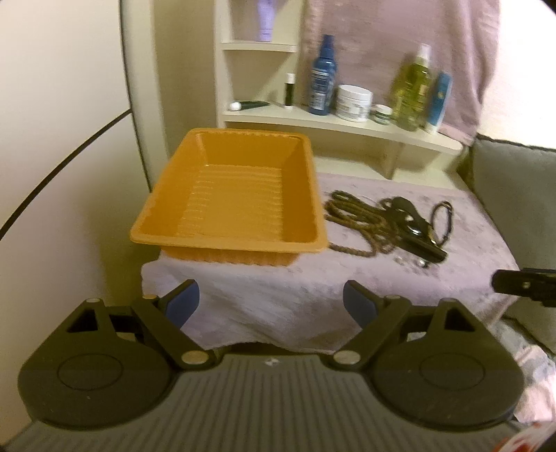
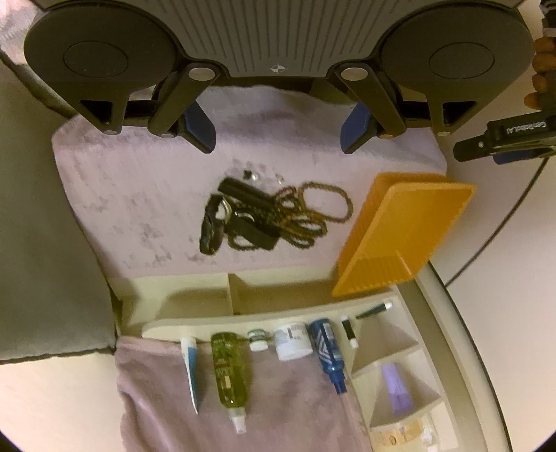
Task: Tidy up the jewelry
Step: 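Move the left gripper to the orange tray and grasp its rim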
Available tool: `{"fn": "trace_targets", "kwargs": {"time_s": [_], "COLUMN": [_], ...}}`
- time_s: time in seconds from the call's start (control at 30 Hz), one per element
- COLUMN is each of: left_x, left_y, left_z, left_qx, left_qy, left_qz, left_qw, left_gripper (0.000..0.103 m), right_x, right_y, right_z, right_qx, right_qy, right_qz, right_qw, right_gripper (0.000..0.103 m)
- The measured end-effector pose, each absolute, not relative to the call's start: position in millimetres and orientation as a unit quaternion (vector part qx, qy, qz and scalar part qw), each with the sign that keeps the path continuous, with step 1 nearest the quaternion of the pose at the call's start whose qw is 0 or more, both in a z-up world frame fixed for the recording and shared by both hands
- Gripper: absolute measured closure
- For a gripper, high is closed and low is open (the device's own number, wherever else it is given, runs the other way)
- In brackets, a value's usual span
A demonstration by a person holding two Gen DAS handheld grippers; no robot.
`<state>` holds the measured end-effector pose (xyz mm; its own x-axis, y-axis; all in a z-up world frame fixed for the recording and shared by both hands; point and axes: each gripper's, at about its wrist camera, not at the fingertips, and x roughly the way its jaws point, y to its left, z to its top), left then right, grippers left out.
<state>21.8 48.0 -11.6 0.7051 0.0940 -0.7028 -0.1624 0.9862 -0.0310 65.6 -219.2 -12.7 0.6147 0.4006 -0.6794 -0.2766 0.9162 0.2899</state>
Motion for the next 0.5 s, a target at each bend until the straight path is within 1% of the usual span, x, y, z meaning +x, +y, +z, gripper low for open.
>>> {"fn": "trace_targets", "kwargs": {"time_s": [0.5], "left_x": [45.9], "left_y": [100.0], "left_z": [-23.7], "left_qx": [-0.081], "left_qy": [0.353], "left_qz": [0.125], "left_qw": [0.924], "left_gripper": [0.014], "right_x": [90.6], "right_y": [-219.4], "right_z": [-30.7], "right_qx": [0.086], "right_qy": [0.380], "right_qz": [0.196], "right_qw": [0.900], "right_gripper": [0.024]}}
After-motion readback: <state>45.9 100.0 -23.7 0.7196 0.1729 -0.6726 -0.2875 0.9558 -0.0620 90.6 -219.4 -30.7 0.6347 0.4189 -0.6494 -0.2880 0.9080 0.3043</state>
